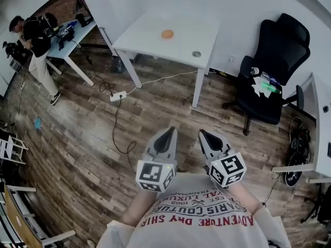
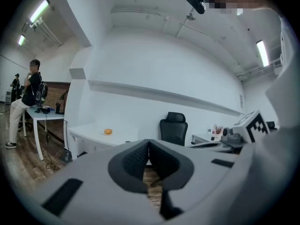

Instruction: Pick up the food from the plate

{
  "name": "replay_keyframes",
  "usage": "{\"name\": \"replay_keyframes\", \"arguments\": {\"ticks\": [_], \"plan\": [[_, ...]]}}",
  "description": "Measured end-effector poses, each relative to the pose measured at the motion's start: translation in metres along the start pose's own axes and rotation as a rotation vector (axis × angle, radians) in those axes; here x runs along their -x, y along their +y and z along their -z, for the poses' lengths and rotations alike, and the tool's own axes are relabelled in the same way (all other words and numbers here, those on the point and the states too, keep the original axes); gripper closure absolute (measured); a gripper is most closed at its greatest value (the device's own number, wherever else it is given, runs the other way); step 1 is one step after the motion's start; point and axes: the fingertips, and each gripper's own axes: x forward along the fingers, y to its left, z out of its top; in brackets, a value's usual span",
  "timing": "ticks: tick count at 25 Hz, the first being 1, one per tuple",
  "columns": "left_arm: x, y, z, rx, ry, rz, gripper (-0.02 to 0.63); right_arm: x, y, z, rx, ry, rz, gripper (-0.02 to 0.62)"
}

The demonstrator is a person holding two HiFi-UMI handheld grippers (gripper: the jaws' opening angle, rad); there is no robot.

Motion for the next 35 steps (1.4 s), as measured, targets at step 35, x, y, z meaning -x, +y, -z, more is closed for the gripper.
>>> {"name": "replay_keyframes", "arguments": {"ticks": [35], "plan": [[-0.164, 0.349, -0.043, 0.062, 0.114, 0.072, 0.598, -0.348, -0.029, -0.06, -0.11, 0.07, 0.202, 0.583]]}}
